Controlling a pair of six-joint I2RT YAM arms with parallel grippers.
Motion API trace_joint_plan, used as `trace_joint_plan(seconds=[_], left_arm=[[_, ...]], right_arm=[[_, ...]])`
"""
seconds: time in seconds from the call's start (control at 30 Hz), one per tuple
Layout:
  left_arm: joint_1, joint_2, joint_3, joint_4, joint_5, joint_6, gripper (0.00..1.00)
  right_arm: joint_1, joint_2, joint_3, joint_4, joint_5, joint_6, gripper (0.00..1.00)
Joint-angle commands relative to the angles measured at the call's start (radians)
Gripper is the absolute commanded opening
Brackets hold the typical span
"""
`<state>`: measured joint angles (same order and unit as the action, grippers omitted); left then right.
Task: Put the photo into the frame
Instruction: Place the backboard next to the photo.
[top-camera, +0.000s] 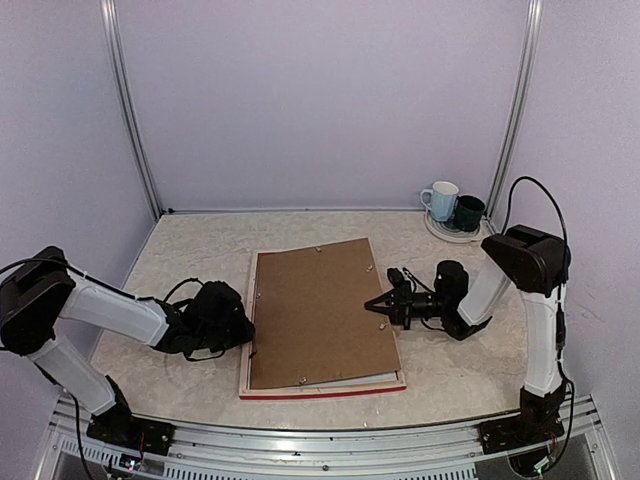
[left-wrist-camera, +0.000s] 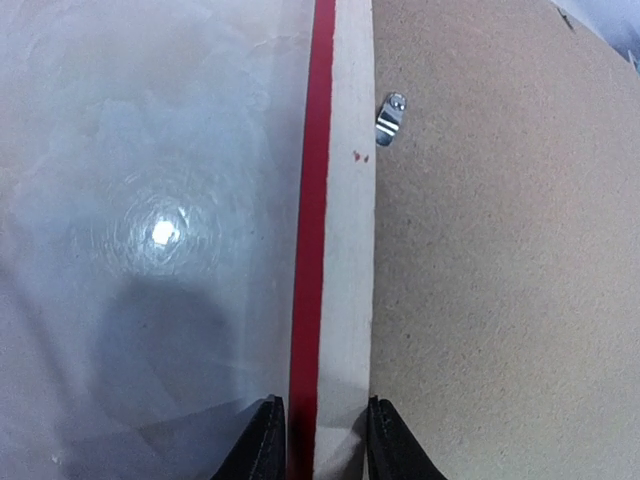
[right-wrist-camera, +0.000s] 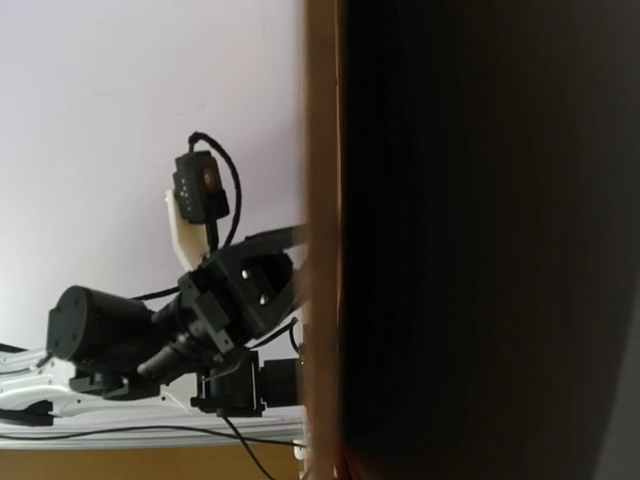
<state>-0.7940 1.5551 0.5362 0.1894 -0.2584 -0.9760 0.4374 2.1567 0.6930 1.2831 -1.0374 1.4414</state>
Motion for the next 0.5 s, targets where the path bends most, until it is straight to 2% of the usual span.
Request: trace_joint_plan(seconds=[0.0,0.23,0.47], left_arm=[[-0.023,-0.048,0.02,-0.239,-0.026,0.057,0.28],[-0.034,-0.081,0.077,-0.366,-0.052,0.139,0.22],[-0.038,-0.055,0.107,-0.35,0.009,0.189,0.22]], right_arm=[[0.013,0.024,0.023,0.053,0.006,0.005,0.0],[0.014,0.031,0.026,0.051,0.011,0.008,0.0],[0.014,0.03,0.032,0.045,0.01,0.007,0.0]])
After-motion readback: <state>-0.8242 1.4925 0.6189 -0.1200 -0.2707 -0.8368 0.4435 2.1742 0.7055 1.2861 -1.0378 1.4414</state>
